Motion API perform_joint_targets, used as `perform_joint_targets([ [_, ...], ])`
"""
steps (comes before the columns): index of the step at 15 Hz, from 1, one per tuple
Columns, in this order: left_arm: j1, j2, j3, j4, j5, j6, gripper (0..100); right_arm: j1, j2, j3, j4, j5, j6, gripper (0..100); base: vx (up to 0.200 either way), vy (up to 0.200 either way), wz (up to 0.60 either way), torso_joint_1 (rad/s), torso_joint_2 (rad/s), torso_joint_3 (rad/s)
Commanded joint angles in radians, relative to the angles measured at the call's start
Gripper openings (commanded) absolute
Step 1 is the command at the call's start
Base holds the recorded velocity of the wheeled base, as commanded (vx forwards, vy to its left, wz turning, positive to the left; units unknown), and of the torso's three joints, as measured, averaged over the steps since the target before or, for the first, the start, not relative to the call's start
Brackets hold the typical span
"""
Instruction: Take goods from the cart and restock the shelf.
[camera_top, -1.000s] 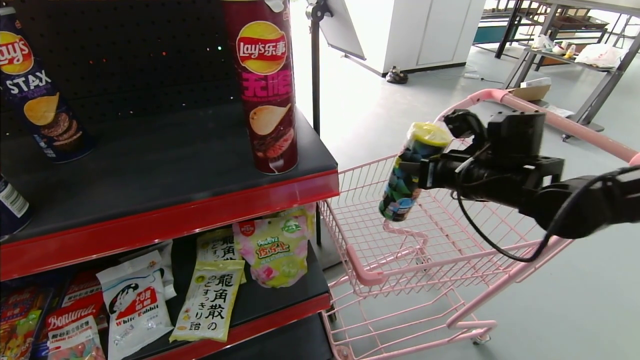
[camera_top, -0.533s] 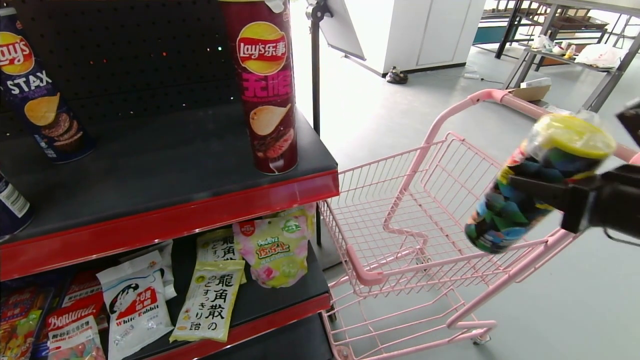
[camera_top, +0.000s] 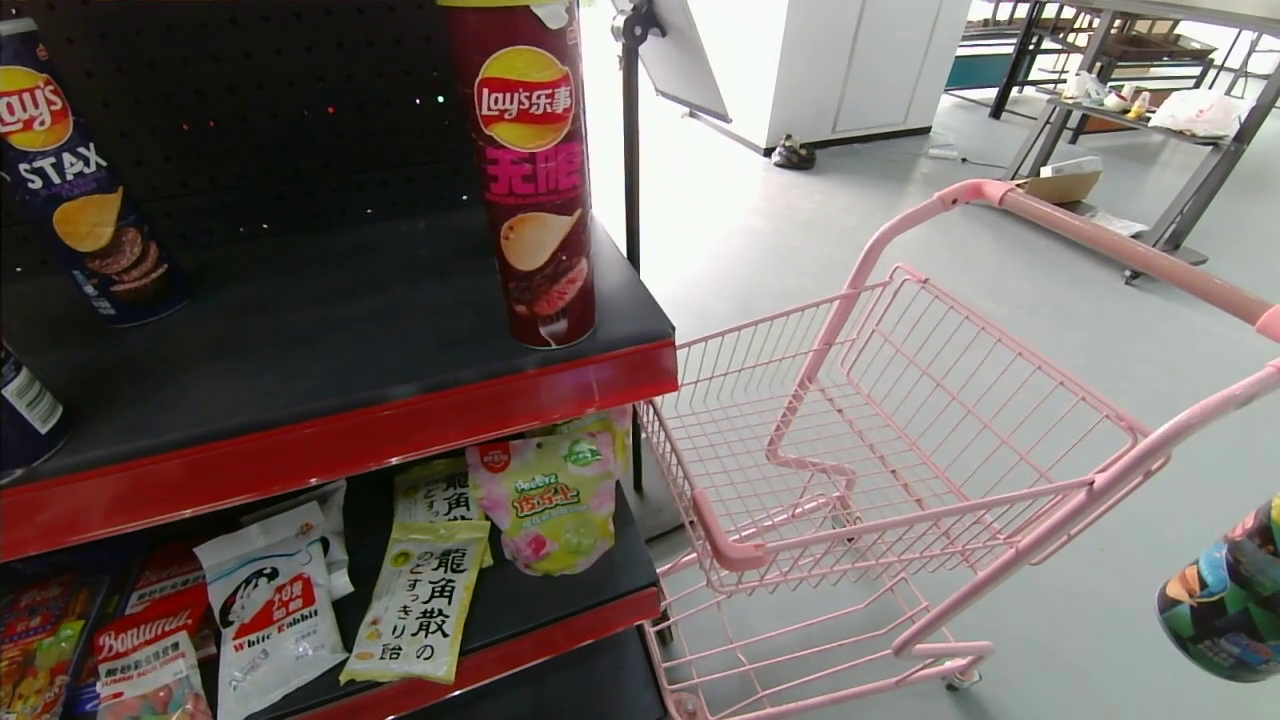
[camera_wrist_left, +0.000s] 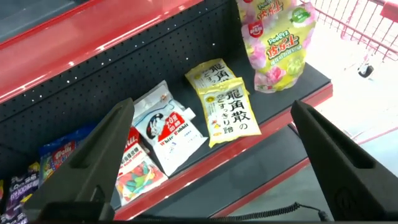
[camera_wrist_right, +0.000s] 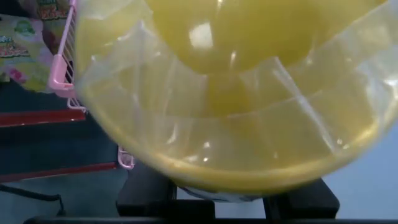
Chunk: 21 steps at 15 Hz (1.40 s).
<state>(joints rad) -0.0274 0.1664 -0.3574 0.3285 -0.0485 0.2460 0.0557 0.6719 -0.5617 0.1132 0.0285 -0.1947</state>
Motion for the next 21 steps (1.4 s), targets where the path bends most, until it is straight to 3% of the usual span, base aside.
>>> perform_joint_targets([
  [1, 0.0, 0.01, 0.0, -0.009, 0.001, 0.001, 100, -0.011, -0.04, 0.011, -0.001, 0.001, -0.002, 0, 0.0, 0.0, 0.0, 0.041, -0.15, -0.095],
  [14, 0.0, 0.051, -0.031, -0.009, 0.001, 0.004, 100, -0.01, -0.012, 0.006, -0.007, 0.002, -0.008, 0, 0.0, 0.0, 0.0, 0.177, -0.52, -0.342],
  [16, 0.0, 0.062, -0.031, -0.008, 0.012, 0.026, 100, -0.01, 0.0, 0.005, -0.009, 0.002, -0.009, 0, 0.0, 0.0, 0.0, 0.168, -0.41, -0.256],
  [18, 0.003, 0.082, -0.043, -0.011, 0.026, 0.078, 100, -0.01, 0.002, 0.005, -0.009, 0.002, -0.009, 0, 0.0, 0.0, 0.0, 0.088, -0.22, -0.124],
  [21, 0.003, 0.09, -0.046, -0.009, 0.047, 0.092, 100, -0.01, -0.002, 0.013, -0.004, 0.002, -0.009, 0, 0.0, 0.0, 0.0, 0.0, 0.0, 0.0],
])
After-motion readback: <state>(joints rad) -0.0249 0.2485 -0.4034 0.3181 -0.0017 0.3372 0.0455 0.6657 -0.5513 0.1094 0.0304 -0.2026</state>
